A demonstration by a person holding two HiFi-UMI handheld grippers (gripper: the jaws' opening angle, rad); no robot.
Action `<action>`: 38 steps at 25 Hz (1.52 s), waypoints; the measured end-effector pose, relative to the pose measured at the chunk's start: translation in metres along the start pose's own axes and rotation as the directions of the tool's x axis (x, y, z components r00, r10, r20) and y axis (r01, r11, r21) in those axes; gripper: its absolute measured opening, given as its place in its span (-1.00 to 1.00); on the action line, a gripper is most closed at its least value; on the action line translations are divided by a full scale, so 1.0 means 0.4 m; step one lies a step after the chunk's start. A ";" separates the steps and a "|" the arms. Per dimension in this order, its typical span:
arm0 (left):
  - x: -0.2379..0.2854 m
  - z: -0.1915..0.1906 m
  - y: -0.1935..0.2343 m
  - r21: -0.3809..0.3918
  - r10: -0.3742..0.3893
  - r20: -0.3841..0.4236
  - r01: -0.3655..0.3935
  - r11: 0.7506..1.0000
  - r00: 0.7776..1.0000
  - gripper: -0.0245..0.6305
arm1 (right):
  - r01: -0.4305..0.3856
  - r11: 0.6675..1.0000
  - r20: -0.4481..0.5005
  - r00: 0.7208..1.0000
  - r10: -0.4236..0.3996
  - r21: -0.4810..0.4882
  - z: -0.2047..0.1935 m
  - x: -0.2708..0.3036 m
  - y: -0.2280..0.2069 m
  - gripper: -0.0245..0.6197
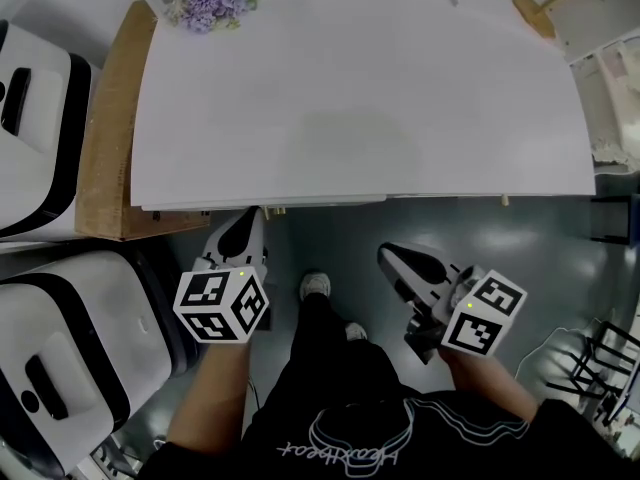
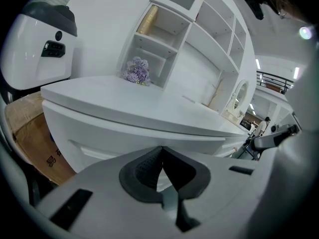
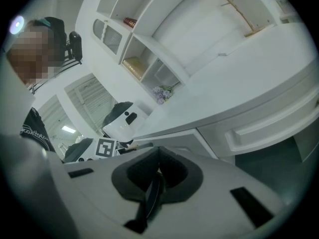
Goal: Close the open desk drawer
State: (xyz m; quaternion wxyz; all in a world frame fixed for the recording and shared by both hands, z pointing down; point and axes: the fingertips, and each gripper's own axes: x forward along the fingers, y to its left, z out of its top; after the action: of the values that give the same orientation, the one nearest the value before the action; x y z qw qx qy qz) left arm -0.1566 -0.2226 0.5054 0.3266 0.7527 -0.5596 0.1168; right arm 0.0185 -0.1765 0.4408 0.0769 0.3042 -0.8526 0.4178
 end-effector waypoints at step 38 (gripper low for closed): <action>-0.772 0.120 -0.707 0.130 -0.308 0.311 0.281 0.951 0.899 -0.91 | -0.337 0.810 0.064 0.907 0.416 -0.480 0.046 -0.538 0.604 -0.90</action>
State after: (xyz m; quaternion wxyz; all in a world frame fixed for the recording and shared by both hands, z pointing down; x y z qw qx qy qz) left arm -0.0127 0.0293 0.1997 0.2117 0.8503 -0.4804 -0.0376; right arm 0.0528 0.0198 0.1851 -0.0092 0.1355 -0.9733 0.1849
